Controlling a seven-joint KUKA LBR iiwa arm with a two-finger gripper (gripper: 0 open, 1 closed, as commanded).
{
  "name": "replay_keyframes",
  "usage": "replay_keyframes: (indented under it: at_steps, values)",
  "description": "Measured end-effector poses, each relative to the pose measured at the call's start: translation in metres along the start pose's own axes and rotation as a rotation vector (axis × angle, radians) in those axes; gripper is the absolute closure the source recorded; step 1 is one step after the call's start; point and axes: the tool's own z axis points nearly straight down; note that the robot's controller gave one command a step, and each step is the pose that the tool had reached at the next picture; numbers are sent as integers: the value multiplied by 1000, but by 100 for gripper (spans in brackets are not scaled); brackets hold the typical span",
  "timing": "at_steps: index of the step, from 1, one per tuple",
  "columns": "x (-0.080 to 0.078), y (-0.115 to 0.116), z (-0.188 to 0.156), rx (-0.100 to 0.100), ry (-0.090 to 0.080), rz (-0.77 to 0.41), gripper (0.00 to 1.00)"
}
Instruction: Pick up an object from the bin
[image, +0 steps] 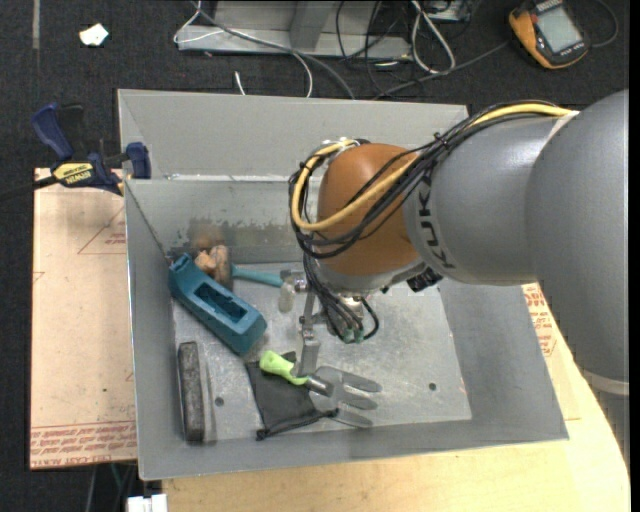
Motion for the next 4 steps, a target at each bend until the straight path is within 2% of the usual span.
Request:
replay_keyframes:
  at_steps: [1,2,3,4]
  values:
    - [-2,0,-4,-1,-7,3,0]
    - [24,-42,24,-2,-7,-33,0]
    - [57,-37,53,-2,-14,-2,0]
    - [66,-76,49,-2,-8,-38,100]
